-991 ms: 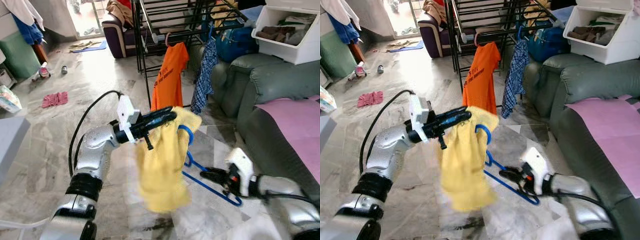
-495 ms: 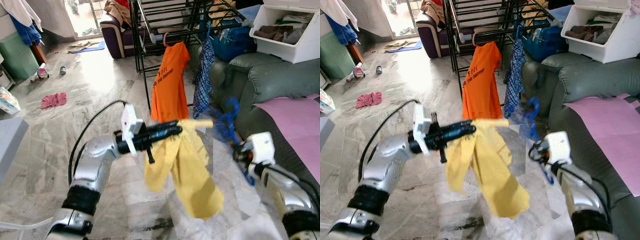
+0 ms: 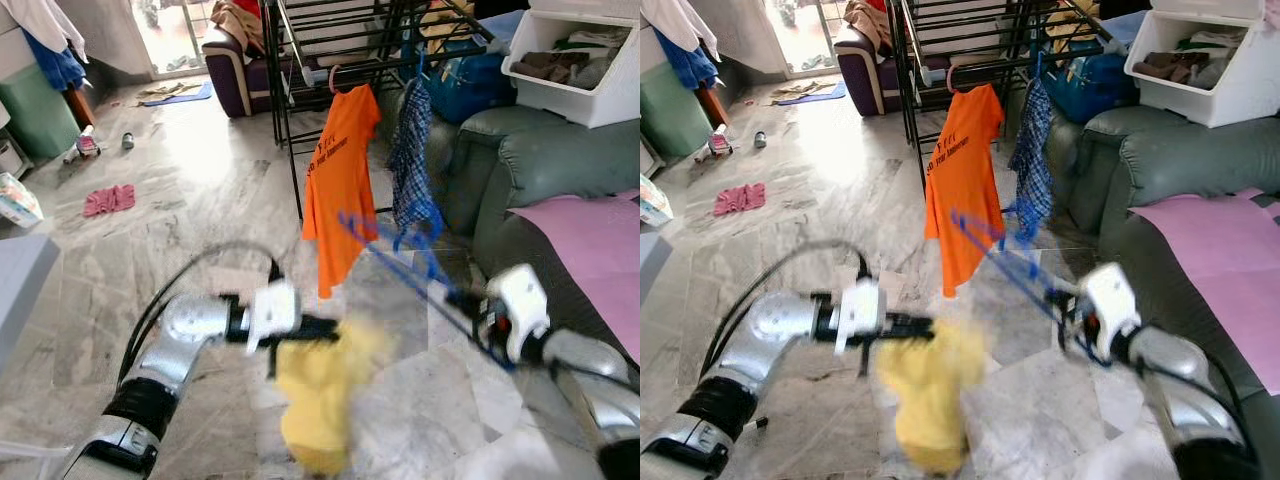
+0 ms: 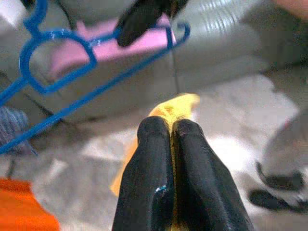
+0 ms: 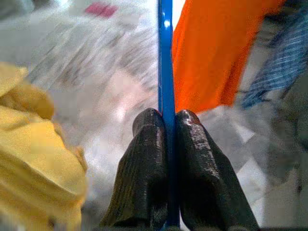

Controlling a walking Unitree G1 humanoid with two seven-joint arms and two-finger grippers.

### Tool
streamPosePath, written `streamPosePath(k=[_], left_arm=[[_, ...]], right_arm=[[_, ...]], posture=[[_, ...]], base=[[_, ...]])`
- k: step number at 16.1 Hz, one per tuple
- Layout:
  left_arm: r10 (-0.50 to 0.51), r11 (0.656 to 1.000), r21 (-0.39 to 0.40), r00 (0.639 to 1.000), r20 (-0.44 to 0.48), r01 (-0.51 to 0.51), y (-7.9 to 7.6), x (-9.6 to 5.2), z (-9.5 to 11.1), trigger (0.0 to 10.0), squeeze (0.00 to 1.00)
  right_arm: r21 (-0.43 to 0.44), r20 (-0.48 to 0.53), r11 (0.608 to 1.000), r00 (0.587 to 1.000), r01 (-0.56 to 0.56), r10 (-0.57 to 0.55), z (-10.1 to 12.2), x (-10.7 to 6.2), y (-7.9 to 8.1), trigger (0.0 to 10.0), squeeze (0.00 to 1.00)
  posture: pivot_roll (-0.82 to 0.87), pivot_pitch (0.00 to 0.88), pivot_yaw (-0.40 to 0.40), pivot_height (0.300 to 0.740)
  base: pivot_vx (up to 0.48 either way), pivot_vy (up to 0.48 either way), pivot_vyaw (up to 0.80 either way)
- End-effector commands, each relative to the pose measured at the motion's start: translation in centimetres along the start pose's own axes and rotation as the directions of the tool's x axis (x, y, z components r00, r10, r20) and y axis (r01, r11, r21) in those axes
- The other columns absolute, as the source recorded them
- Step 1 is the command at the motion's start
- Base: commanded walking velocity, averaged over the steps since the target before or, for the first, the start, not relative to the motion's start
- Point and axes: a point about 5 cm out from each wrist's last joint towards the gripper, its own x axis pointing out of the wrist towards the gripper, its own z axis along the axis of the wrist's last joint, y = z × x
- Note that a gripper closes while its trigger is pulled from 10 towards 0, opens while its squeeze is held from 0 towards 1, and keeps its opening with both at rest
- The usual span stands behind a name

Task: Hang hanger

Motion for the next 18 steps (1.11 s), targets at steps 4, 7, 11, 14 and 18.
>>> streamPosePath(k=[4,7,11,14,18], left_arm=[[0.161,0.979,0.133,0.986,-0.043,-0.154,2.5,-1.5,0.0,10.0,0.0],[0.249,0.948,0.214,0.968,-0.039,-0.235,4.0,-1.5,0.7,10.0,0.0],[0.365,0.917,0.152,0.929,0.053,-0.369,7.2,0.5,3.5,10.0,0.0],[0.605,0.796,-0.138,0.786,0.131,-0.59,9.3,1.6,4.5,10.0,0.0],[0.868,0.378,-0.506,0.487,-0.097,-0.775,8.9,1.6,1.2,10.0,0.0]], right_arm=[[-0.186,-0.129,0.966,0.979,-0.182,0.16,0.4,-1.6,0.6,10.0,0.0],[-0.209,-0.149,0.963,0.979,-0.171,0.142,0.6,-2.1,-0.2,10.0,0.0],[-0.224,-0.062,0.967,0.992,-0.124,0.113,1.5,-2.0,0.4,10.0,0.0],[-0.219,-0.015,0.974,0.999,-0.054,0.052,2.0,-2.3,0.4,10.0,0.0],[-0.201,0.041,0.977,0.997,0.074,-0.067,2.0,-2.2,0.2,10.0,0.0]], posture=[[-0.06,0.0,0.087,0.74],[-0.06,0.0,0.084,0.74],[-0.1,0.0,0.1,0.74],[-0.13,0.0,0.107,0.74],[-0.15,0.0,0.087,0.74]], base=[[0.0,0.0,0.0],[0.0,0.0,0.0],[0.0,0.0,0.0],[0.0,0.0,0.0],[0.0,0.0,0.0]])
